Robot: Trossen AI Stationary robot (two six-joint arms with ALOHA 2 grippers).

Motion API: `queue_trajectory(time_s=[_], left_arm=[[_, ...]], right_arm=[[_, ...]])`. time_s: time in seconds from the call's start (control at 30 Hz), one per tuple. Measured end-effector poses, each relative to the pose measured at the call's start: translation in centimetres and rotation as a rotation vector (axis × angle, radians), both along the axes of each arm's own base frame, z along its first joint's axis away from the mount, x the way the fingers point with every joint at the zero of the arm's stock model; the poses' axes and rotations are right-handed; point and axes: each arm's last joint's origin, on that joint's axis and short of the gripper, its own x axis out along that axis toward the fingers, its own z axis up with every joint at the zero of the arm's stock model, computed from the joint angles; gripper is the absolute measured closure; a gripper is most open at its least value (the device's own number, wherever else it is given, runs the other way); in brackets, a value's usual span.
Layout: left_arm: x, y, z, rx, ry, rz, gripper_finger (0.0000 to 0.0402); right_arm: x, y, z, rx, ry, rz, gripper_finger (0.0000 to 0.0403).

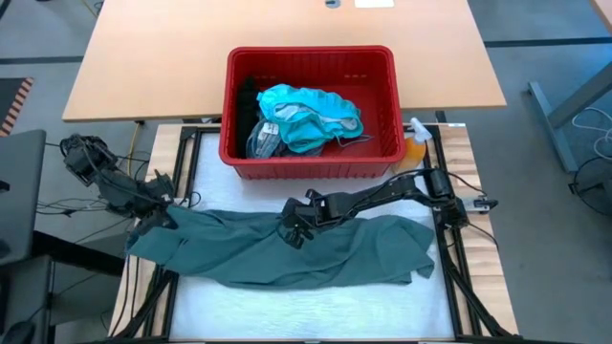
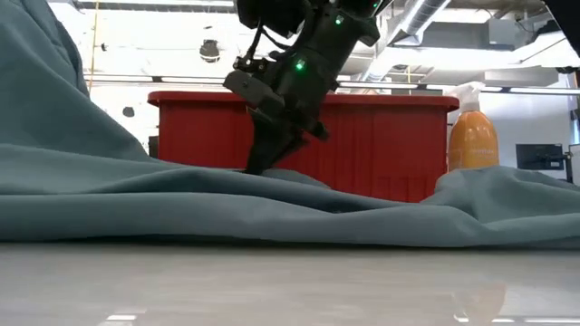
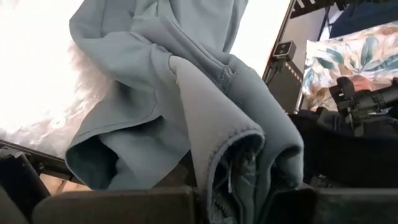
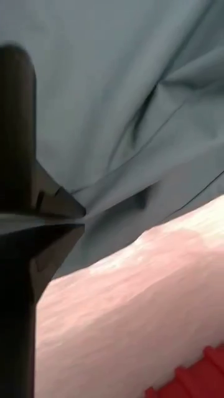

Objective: Fold Laundry from Bin
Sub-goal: Fold the light blue pants

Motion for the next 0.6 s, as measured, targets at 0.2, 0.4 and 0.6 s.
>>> queue_trajectory(time_s=[0.2,0.4,0.6], left_arm=[[0.0,0.1,-0.1,-0.006,0.014,0.034,0.0372],[-0.4,0.4,-0.5,0.004,0.082,0.106,0.0372],[-0.5,0.6,-0.7,0.005,0.113,0.149,0.0372]], right_arm=[[-0.6,-1.2,1.6,0.009,0.002,0.003,0.0246],[-4.1,-0.7,4.6,0.021,0.146,0.031,0.017],[-10.7,1.6,3.0,0.056,0.342,0.093,0.0169]])
